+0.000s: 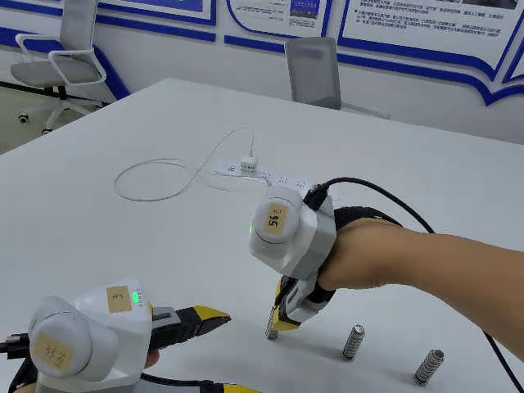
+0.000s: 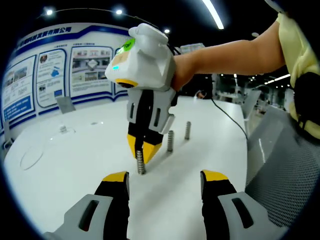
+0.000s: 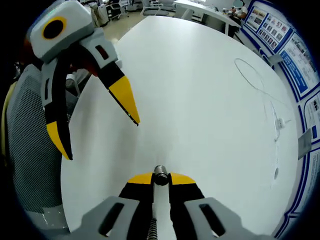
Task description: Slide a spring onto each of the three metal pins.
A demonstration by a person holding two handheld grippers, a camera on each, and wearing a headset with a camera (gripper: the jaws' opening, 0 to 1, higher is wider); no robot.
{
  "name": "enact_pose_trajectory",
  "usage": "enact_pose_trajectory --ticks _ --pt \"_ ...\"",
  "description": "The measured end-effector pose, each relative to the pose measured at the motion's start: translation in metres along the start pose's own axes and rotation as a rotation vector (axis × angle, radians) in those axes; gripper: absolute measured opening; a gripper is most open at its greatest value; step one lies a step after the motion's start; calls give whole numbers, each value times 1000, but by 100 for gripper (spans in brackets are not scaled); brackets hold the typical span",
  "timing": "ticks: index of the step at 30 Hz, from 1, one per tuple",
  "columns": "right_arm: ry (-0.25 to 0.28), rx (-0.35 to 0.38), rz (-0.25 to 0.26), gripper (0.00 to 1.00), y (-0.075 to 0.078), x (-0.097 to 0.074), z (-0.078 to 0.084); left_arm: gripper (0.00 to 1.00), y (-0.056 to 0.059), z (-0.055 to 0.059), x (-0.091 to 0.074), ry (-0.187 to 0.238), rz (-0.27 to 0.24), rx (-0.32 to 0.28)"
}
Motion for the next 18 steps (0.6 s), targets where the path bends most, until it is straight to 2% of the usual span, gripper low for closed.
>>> enact_pose_trajectory --ticks 11,18 --pt "9 21 -1 13 -1 3 3 59 0 0 -1 2 -4 -4" --pt "12 34 -5 18 -2 2 8 59 -1 -1 -1 0 -5 -4"
Point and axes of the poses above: the centre of the closed fingertips' face, and the gripper's own axes: x roughly forward along the fingers, y roughly to its right, z roughly out of its underside, the point moved 4 cm from there along -x, roughly backward along the fingers, and after that the axes turned 5 degrees about z, right-handed, at the moved point
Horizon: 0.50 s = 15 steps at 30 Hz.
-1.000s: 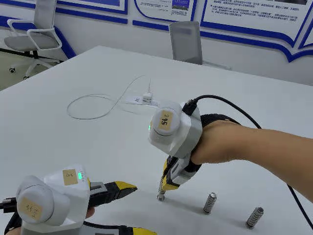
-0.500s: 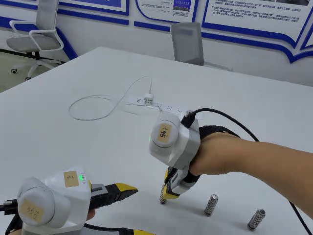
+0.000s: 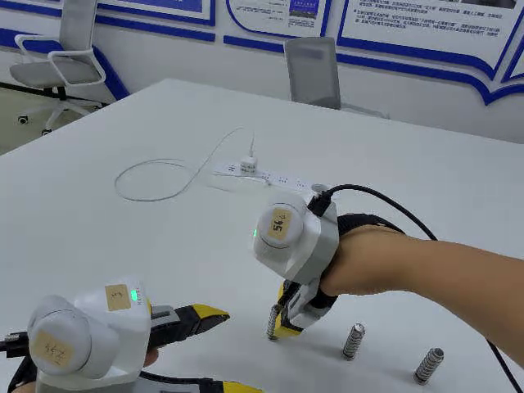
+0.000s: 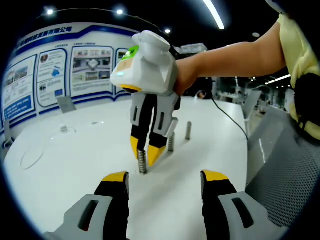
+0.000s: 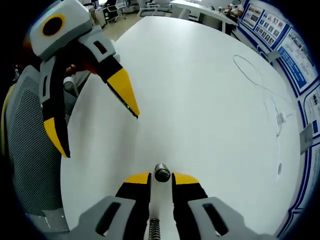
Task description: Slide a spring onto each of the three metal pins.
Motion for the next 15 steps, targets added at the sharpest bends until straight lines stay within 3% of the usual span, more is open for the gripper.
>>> enact_pose_trajectory --ticks 15 --pt "74 118 -1 28 0 -18 23 61 -3 -4 1 1 -2 0"
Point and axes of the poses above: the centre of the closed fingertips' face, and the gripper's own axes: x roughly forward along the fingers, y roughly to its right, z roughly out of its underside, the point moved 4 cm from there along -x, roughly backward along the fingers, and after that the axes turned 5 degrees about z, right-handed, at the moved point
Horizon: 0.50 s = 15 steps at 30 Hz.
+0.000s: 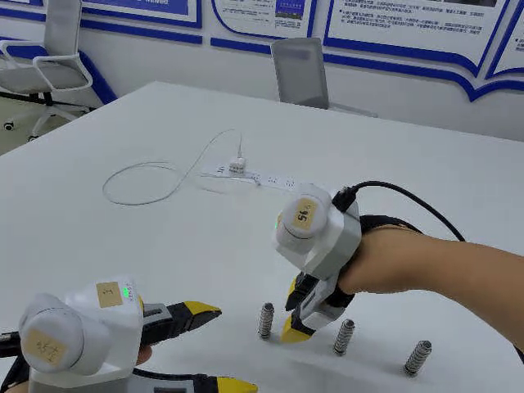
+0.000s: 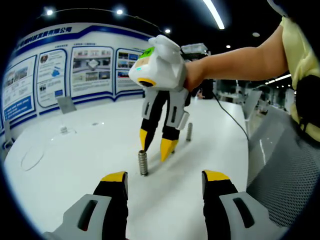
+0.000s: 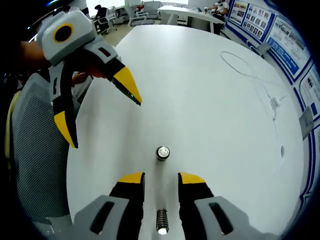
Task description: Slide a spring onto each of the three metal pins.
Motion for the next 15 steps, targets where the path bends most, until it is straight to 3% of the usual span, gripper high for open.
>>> enact_pose_trajectory --ticks 15 --pt "117 79 56 42 4 -21 19 62 -4 -4 3 1 1 -4"
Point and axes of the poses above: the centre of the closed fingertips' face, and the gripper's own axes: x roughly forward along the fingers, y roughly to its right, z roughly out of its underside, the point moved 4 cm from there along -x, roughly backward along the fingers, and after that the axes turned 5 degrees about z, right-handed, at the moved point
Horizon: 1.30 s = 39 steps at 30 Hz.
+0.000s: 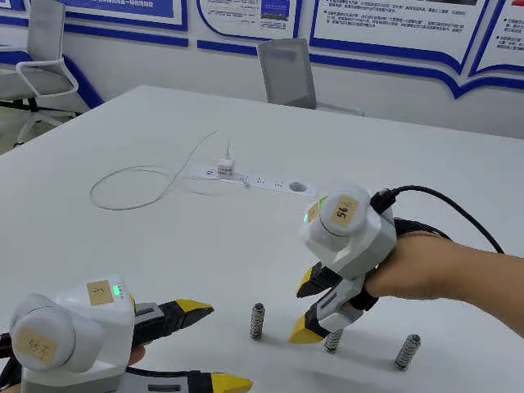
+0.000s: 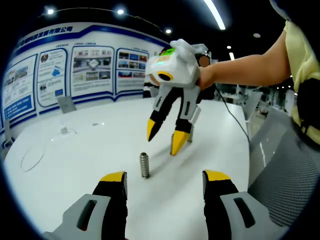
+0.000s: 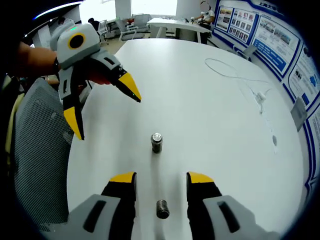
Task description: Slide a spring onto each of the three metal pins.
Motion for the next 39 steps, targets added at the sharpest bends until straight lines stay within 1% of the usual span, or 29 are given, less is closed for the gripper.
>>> enact_pose_trajectory --ticks 5,15,31,39 --pt "32 13 22 46 -1 -6 5 62 0 0 1 -1 1 0" --pt "96 72 70 53 2 -21 20 63 -1 1 2 -8 -3 -8" --pt "201 184 149 60 0 -45 48 65 1 0 6 -9 0 -11" --pt "252 218 187 62 -1 -57 53 66 0 1 6 -8 -2 -15"
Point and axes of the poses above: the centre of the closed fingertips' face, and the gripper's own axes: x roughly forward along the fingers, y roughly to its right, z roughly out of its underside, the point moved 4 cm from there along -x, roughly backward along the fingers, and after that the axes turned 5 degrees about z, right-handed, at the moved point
